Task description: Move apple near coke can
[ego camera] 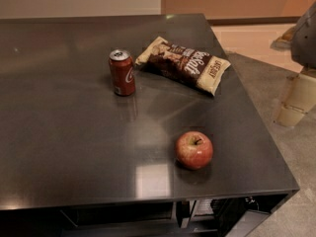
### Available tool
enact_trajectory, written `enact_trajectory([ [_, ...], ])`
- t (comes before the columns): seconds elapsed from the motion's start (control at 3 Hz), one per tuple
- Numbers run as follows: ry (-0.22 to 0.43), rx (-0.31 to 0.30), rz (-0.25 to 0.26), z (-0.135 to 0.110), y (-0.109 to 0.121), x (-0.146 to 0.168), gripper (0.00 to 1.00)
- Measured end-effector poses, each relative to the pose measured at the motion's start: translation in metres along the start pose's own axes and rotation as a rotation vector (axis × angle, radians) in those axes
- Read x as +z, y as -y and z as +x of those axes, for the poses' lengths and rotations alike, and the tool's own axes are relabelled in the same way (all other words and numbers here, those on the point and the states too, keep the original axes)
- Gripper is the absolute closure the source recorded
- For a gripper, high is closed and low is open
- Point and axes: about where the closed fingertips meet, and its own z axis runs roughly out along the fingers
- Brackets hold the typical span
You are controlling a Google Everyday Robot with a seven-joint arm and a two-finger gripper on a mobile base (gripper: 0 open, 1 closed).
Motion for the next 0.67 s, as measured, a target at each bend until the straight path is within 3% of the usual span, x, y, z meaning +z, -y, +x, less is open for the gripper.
enact_trajectory([
  [0.33,0.0,0.0,0.0,0.0,0.0,0.0,0.0],
  [0.67,0.023,-0.028,-0.037,-0.013,-0.007,0.007,0.0],
])
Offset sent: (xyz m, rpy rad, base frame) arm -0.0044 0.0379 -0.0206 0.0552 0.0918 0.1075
